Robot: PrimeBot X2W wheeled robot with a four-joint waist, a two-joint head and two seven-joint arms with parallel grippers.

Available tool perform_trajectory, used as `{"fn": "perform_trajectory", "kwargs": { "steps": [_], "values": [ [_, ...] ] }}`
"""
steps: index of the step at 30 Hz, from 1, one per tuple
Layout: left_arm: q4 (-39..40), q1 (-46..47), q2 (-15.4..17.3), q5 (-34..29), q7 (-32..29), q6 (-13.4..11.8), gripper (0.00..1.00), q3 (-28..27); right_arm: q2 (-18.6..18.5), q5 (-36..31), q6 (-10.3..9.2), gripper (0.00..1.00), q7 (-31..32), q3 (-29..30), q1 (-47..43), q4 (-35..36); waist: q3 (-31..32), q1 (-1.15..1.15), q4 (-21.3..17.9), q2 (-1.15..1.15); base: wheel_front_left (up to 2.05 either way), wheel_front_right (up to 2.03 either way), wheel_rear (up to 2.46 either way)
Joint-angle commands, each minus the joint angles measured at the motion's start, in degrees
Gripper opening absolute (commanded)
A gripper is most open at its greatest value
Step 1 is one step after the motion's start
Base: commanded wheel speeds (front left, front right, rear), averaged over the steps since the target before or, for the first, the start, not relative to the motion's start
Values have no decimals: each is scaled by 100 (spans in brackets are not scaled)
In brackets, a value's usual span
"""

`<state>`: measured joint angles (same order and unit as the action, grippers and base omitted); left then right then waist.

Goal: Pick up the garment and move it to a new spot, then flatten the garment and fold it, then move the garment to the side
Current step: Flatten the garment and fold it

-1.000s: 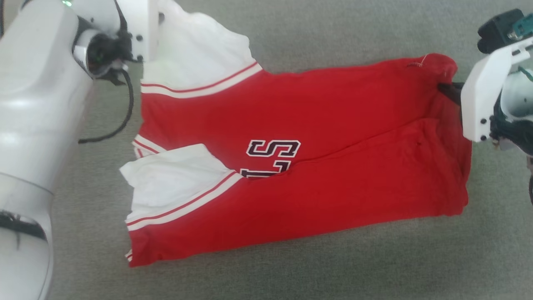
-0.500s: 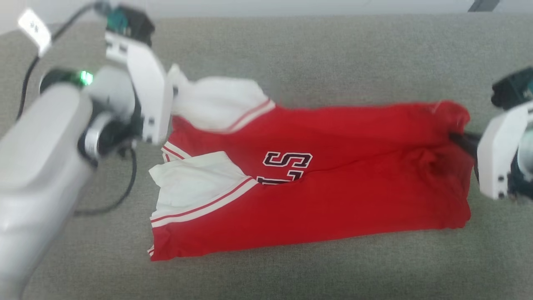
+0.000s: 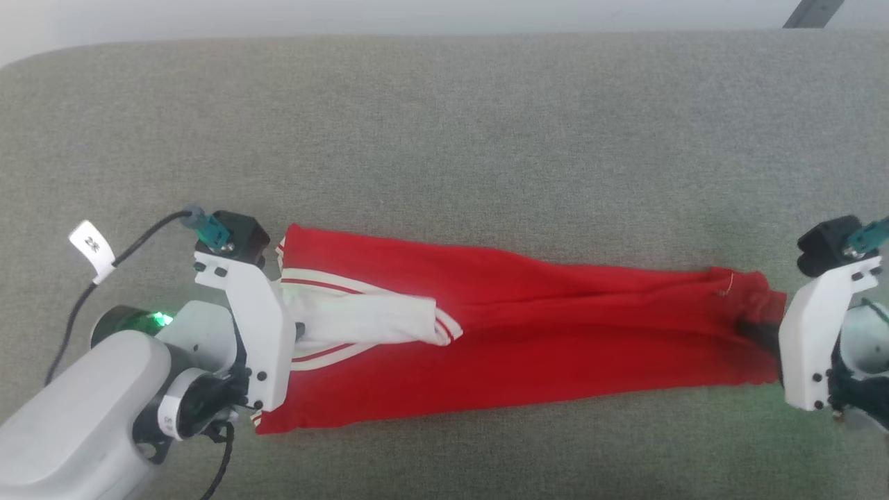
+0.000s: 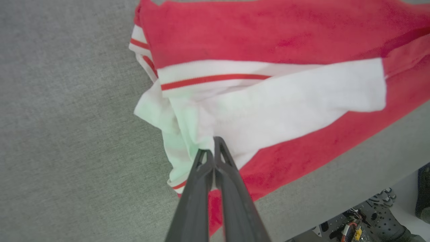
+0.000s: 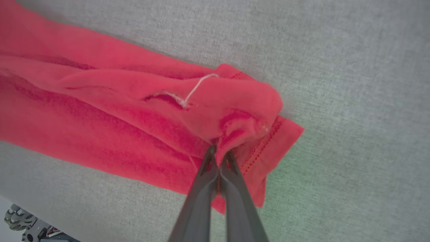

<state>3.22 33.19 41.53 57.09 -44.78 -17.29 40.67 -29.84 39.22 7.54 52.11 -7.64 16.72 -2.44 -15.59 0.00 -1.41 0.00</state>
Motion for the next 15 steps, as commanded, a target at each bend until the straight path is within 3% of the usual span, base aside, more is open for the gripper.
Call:
{"fn": "perform_trajectory", "kwargs": {
  "steps": [1,2,3,9,15],
  "values": [
    [-127,-49,-37,33,64,42,37,8,40,-36,-11,45,-27,-34,18,-114,27,0,17,0,0,0,0],
    [-236,-90,-72,44,114,73,51,18,65,-42,-11,80,-56,-73,56,-184,47,0,25,0,0,0,0],
    [-333,-101,-118,35,173,93,100,20,89,-59,-9,100,-79,-89,89,-242,73,0,35,0,0,0,0],
    [-629,-191,-286,126,586,241,100,-113,152,-13,-9,100,-82,-132,30,-349,297,0,69,0,0,0,0],
    [-453,-517,-228,168,1173,282,100,-351,222,22,-9,100,94,178,-255,-71,539,0,83,0,0,0,0]
  ]
}}
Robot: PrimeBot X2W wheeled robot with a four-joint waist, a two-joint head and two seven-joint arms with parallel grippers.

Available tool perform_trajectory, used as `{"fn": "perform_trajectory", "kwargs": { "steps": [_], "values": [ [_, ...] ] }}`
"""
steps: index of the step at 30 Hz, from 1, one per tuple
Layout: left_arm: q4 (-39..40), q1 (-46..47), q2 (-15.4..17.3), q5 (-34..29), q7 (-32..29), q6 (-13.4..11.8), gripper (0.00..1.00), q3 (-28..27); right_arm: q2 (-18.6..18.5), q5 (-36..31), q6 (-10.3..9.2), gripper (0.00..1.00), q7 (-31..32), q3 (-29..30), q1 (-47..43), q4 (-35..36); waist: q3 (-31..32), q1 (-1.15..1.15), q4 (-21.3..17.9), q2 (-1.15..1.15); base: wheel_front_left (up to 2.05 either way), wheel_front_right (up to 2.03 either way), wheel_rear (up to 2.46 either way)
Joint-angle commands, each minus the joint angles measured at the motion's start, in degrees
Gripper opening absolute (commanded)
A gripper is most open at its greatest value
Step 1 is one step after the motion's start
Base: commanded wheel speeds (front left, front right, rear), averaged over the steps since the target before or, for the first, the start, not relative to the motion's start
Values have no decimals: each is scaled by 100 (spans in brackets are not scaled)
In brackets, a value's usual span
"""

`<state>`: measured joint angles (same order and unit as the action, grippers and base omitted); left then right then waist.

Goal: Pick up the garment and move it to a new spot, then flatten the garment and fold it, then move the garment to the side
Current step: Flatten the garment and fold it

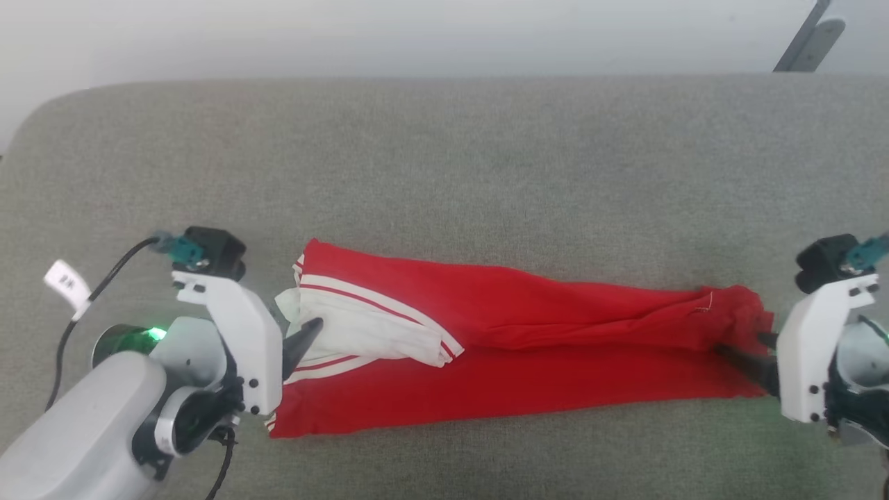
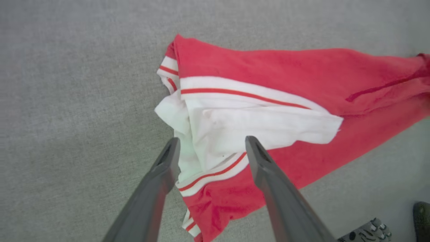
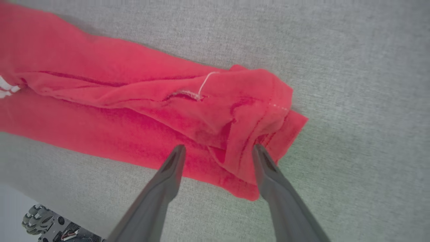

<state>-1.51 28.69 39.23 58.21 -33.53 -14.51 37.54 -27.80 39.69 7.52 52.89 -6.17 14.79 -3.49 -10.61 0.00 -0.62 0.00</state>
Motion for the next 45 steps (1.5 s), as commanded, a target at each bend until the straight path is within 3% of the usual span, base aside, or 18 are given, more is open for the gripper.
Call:
{"fn": "perform_trajectory", "kwargs": {
  "steps": [1,11,21,27,33,34,36,45],
  "values": [
    [59,-145,34,37,173,13,100,-75,35,-63,-7,100,33,119,-112,89,75,0,9,0,0,0,0],
    [372,-822,167,-346,1740,137,100,-475,408,-661,-6,100,-135,1091,-264,136,215,0,119,0,0,0,0],
    [123,-1436,146,-538,3251,50,100,-973,563,-775,-5,100,7,1522,-154,-622,147,0,413,0,0,0,0],
    [-111,-1791,-30,-562,4121,-13,100,-1269,524,-552,-5,100,18,1398,9,-1307,68,0,666,0,0,0,0],
    [-433,-2076,-241,-523,4657,71,100,-1461,497,-169,-3,100,193,804,113,-1869,22,0,881,0,0,0,0],
    [-486,-2106,-282,-533,4705,93,100,-1491,475,-76,-2,52,202,688,117,-1915,14,0,915,0,0,0,0],
    [-578,-2160,-382,-510,4776,161,100,-1566,403,95,-1,0,168,475,150,-1944,4,0,962,0,0,0,0],
    [-851,-2350,-737,-644,4881,426,100,-2057,-57,648,-4,0,-128,274,301,-1889,21,0,936,0,0,0,0]
  ]
}}
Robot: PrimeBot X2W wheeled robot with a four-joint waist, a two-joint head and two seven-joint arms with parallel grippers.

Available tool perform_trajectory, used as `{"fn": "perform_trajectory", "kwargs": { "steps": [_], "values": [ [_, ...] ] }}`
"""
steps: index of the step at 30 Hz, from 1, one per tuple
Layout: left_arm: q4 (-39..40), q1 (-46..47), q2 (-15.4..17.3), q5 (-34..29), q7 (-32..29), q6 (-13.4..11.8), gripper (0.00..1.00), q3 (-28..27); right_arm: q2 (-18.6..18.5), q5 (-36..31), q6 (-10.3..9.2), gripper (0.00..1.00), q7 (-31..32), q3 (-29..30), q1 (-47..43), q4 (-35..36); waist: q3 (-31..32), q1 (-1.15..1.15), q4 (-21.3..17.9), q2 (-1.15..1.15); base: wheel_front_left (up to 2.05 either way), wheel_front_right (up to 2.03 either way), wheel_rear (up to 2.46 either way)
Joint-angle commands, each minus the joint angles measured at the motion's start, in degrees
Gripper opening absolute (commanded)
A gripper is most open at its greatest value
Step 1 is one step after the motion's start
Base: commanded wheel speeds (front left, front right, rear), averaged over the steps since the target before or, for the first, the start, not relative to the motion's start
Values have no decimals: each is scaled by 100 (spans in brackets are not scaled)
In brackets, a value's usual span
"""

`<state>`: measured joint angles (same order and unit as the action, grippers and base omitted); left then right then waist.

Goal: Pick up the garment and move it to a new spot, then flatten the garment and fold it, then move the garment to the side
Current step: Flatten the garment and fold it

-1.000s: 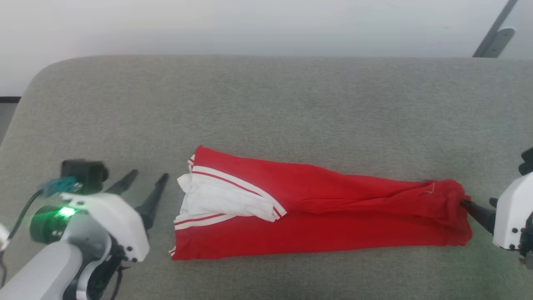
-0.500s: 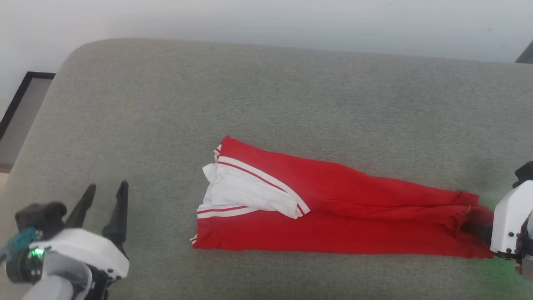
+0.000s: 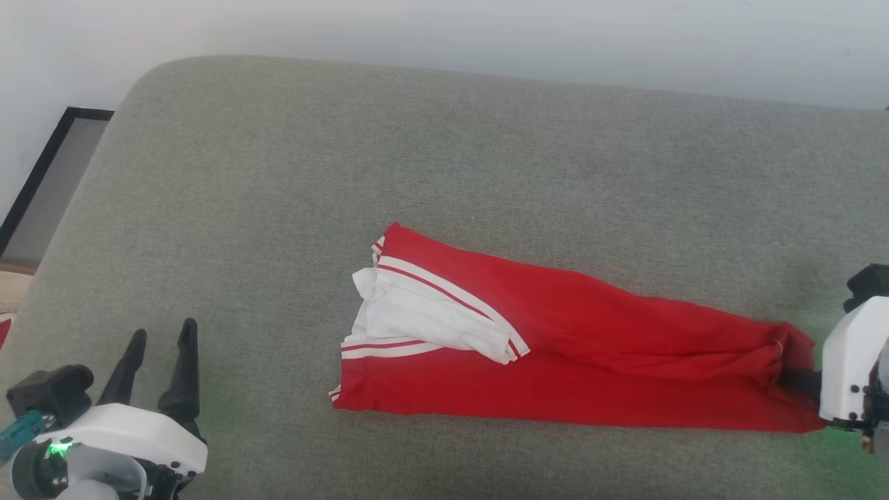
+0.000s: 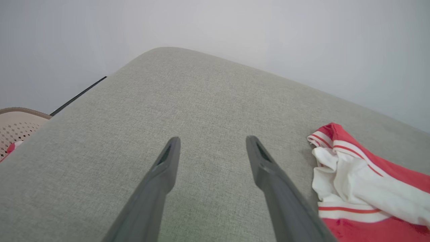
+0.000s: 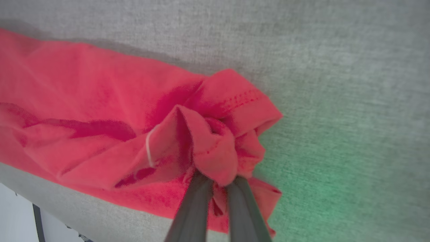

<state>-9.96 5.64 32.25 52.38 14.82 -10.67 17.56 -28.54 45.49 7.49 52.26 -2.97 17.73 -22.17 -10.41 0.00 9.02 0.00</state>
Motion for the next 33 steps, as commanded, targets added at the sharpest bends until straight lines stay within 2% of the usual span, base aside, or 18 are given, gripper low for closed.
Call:
{"fn": "perform_trajectory", "kwargs": {
  "steps": [1,10,17,22,27,33],
  "values": [
    [-7,-64,-83,-104,48,72,100,-133,-73,105,-2,0,-102,-38,21,-30,0,0,-54,0,0,0,0],
    [-20,-187,-396,-474,41,290,100,-506,-607,147,-6,0,-474,373,162,-353,-45,0,-344,0,0,0,0],
    [-67,-58,-593,-630,42,423,100,-600,-1002,0,-5,0,-746,752,405,-978,-110,0,-511,0,0,0,0],
    [-139,11,-656,-713,43,488,100,-626,-1136,-56,-5,0,-900,759,539,-1270,-132,0,-602,0,0,0,0],
    [-157,-12,-695,-741,43,550,100,-712,-1153,125,-5,0,-859,488,491,-944,-122,0,-686,0,0,0,0],
    [-163,-79,-720,-800,43,568,100,-751,-993,435,-2,0,-796,72,309,-22,-72,0,-735,0,0,0,0]
  ]
}}
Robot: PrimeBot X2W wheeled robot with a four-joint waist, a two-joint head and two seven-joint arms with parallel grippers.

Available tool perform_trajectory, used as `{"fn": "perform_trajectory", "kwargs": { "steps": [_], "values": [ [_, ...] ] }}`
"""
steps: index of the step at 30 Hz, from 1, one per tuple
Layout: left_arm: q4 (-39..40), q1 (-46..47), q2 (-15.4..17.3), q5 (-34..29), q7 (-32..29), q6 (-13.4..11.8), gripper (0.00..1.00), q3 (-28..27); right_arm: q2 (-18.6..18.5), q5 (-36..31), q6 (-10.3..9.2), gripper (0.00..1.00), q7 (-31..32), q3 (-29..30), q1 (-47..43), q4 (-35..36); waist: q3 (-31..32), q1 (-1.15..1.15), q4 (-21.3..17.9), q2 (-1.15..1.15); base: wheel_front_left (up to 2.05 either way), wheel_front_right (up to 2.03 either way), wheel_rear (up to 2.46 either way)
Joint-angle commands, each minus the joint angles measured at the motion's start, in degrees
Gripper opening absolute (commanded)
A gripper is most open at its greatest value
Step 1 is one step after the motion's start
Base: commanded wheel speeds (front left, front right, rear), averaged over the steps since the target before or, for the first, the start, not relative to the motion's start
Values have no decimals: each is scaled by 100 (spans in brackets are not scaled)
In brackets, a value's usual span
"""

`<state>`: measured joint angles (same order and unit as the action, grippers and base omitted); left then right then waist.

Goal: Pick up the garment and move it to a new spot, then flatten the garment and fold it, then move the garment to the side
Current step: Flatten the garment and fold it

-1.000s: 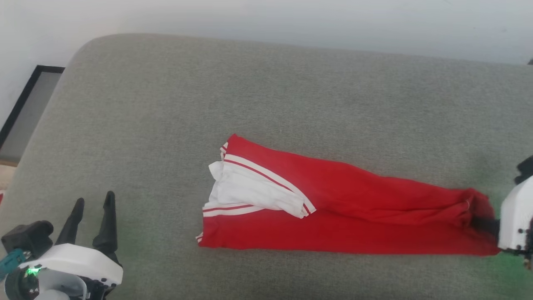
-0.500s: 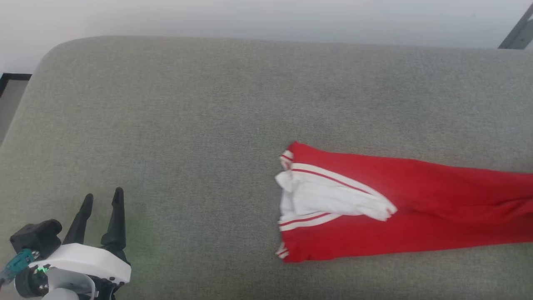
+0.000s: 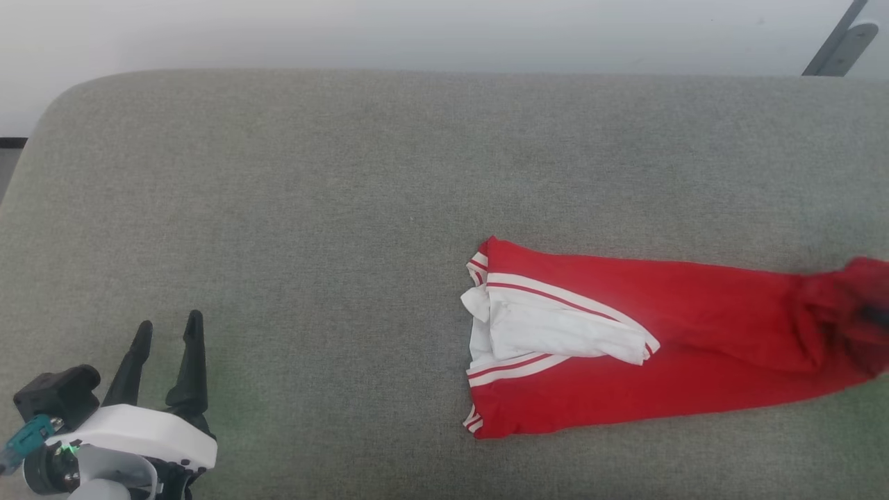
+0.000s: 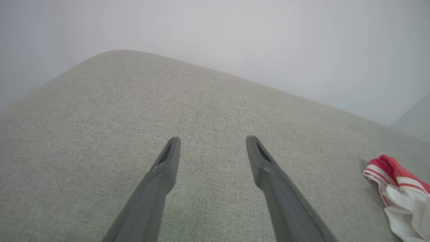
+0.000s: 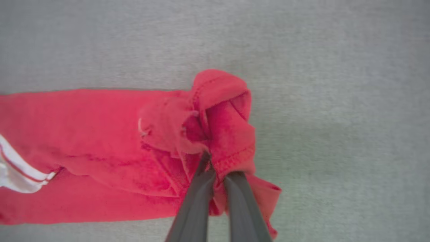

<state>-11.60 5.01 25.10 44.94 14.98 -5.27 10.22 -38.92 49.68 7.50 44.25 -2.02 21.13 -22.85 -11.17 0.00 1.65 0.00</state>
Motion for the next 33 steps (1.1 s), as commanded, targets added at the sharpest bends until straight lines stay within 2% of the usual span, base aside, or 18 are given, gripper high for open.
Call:
{"fn": "perform_trajectory", "kwargs": {
  "steps": [1,8,12,17,27,28,30,31,32,33],
  "values": [
    [4,-28,-2,-66,26,29,100,-20,58,12,-3,0,6,-113,-60,242,11,0,1,0,0,0,0],
    [25,-4,1,-62,6,51,100,28,498,173,-2,0,207,-731,-194,1428,71,0,128,0,0,0,0],
    [-11,63,-44,-74,-7,85,100,93,717,127,-3,0,319,-1136,-158,1787,115,0,294,0,0,0,0],
    [-86,147,-113,-94,-36,157,100,217,987,68,-2,0,275,-1554,16,1828,179,0,569,0,0,0,0],
    [-277,295,-217,-120,-45,274,100,390,1330,-17,-2,0,150,-2155,314,1435,262,0,1004,0,0,0,0],
    [-295,318,-227,-118,-45,286,100,403,1365,-26,-3,6,117,-2192,352,1370,271,0,1033,0,0,0,0],
    [-341,336,-238,-97,-43,292,100,403,1405,-16,-2,49,97,-2270,398,1247,293,0,1065,0,0,0,0],
    [-361,336,-241,-88,-41,294,100,399,1414,-12,-2,88,78,-2294,415,1206,305,0,1068,0,0,0,0],
    [-375,327,-248,-67,-38,294,100,390,1434,6,-3,100,32,-2285,447,1179,318,0,1063,0,0,0,0],
    [-385,311,-241,-52,-35,292,100,379,1441,20,-2,100,27,-2303,469,1162,330,0,1050,0,0,0,0]
  ]
}}
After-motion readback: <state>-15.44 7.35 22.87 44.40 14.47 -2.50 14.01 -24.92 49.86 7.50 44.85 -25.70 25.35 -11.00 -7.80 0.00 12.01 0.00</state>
